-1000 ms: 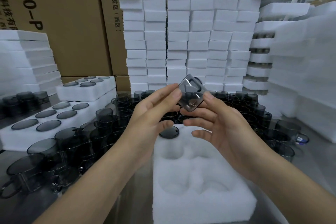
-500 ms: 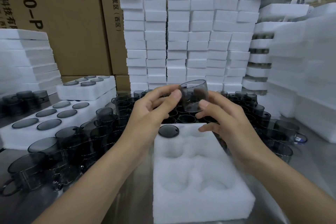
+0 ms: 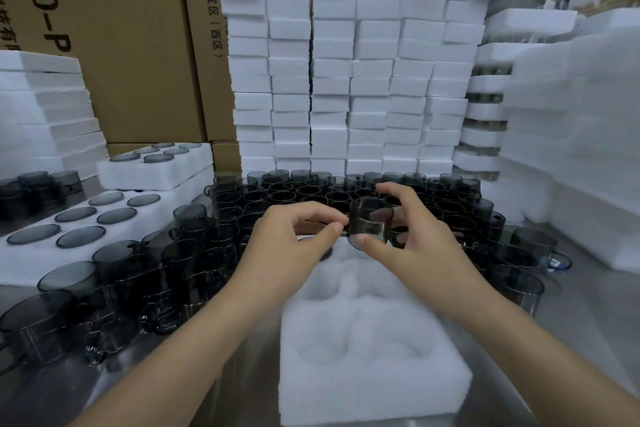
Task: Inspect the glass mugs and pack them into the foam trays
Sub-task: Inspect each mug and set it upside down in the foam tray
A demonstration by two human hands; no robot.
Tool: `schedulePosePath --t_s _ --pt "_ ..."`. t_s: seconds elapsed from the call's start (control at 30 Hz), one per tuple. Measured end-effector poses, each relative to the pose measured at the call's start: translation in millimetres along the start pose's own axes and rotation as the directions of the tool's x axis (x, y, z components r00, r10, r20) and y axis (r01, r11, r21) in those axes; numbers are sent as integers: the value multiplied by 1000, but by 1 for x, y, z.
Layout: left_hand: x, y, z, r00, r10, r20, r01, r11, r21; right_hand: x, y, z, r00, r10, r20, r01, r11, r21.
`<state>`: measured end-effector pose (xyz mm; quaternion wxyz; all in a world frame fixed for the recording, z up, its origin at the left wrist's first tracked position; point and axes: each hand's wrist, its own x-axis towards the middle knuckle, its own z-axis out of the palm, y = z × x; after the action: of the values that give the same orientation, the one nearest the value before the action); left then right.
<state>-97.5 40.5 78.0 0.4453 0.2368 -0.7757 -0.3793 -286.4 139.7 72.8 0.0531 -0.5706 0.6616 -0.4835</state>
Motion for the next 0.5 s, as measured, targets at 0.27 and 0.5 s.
schedulePosePath --t_s 0.27,0.5 --pt "-2 -6 -1 995 -10 95 -10 978 207 1 5 -2 994 -20 107 45 970 -239" --pt "-1 -7 -3 989 -67 131 35 973 230 0 -1 -6 987 -17 159 73 934 -351"
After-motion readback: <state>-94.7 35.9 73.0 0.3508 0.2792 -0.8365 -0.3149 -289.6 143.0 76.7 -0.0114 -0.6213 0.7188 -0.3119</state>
